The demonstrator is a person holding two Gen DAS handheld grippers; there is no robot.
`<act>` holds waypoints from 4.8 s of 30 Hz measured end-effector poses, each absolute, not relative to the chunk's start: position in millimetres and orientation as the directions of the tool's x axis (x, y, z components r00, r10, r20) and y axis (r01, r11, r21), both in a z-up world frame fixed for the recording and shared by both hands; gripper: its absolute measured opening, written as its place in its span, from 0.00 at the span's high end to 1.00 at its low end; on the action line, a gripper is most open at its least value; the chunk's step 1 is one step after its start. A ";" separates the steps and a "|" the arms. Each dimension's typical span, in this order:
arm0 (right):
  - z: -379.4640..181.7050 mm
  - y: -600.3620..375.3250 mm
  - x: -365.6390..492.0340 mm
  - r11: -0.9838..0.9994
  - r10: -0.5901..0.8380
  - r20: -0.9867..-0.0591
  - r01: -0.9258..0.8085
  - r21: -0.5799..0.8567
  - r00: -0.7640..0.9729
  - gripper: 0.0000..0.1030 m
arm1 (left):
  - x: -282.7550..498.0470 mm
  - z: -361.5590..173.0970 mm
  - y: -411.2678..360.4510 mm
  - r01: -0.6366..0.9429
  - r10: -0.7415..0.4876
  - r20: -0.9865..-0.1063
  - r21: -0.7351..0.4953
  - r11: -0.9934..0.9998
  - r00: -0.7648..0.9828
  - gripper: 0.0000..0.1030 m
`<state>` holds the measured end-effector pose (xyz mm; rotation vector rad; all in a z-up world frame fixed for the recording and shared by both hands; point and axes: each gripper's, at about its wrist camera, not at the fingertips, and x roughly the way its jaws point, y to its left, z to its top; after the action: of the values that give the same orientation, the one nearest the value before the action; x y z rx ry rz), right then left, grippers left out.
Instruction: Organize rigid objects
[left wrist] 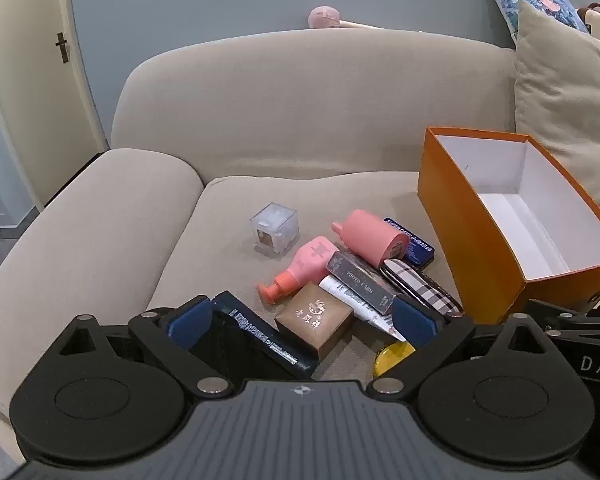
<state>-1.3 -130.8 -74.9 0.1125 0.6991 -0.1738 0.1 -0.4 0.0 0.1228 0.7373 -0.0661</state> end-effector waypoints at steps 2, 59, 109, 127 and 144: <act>-75.3 -131.2 -1.1 0.979 -0.115 -0.650 0.195 0.052 0.751 0.01 | 0.9 -0.5 -1.3 0.119 -0.032 -0.681 0.081 0.990 0.732 0.00; -78.2 -135.1 3.1 0.975 -0.115 -0.683 0.214 0.061 0.721 0.01 | -3.8 2.1 3.1 0.135 -0.061 -0.677 0.058 0.989 0.734 0.00; -123.9 -68.2 122.0 0.965 0.038 -0.783 -0.227 -0.133 0.621 0.73 | 94.0 -50.2 30.2 0.181 -0.319 -0.806 -0.263 0.948 0.499 0.68; -132.2 -75.7 172.8 0.934 0.021 -0.859 -0.317 -0.166 0.511 0.80 | 155.7 -76.1 19.1 0.100 -0.348 -0.846 -0.337 0.936 0.405 0.41; -124.4 -97.1 188.7 0.948 0.168 -0.872 -0.318 0.016 0.459 0.80 | 183.8 -84.1 -13.7 0.105 -0.335 -0.857 -0.320 0.941 0.391 0.69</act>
<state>188.7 -97.1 -124.4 -0.1574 1.0528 0.3007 183.8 -13.7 -84.1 -0.2281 1.1375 -0.2831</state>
